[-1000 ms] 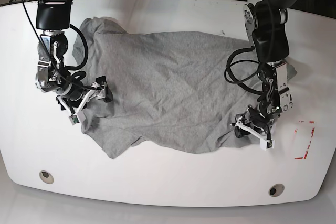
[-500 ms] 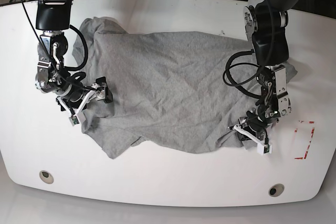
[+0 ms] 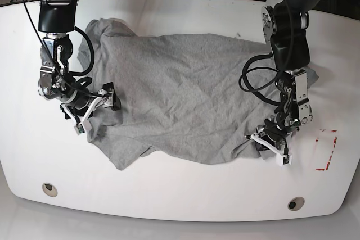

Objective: Layout the t-shirt on the table in an organized manner, then fold the t-shirt properly
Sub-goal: 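Slide the left gripper along the shirt edge toward the red tape mark, then release and regrasp the shirt edge with the left gripper, then lift the shirt with both grippers and pull it toward the robot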

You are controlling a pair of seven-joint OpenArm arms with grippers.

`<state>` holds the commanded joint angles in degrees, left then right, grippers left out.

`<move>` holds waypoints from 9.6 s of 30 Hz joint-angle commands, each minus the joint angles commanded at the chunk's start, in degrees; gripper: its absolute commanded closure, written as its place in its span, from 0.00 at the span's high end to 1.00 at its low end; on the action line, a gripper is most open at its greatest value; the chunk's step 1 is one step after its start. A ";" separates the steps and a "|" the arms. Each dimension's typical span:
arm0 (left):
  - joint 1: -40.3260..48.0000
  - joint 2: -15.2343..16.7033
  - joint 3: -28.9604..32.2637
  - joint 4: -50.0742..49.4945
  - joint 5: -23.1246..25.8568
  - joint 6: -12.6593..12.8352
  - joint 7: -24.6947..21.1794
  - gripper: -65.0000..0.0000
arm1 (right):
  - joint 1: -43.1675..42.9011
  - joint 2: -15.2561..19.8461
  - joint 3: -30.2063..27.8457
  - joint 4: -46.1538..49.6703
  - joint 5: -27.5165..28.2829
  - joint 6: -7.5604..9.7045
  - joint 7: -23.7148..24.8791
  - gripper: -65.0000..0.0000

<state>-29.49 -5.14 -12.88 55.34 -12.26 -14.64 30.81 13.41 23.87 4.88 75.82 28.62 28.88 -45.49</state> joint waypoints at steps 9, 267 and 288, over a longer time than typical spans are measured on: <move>-1.76 -1.14 0.09 -0.53 7.21 1.32 -4.04 0.05 | 0.00 0.00 0.00 0.00 0.00 0.00 0.00 0.92; 35.52 -15.03 -7.38 50.37 18.29 -11.96 10.73 1.00 | -32.88 -13.98 23.21 33.85 -0.18 -2.46 -13.45 0.00; 35.52 -15.03 -7.38 49.93 17.32 -12.22 10.64 1.00 | -19.08 -9.49 26.64 34.37 -0.35 -4.75 -26.81 0.00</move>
<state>6.02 -20.18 -20.26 105.27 5.05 -26.86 41.45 -5.67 14.37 31.52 110.20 28.26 24.13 -72.31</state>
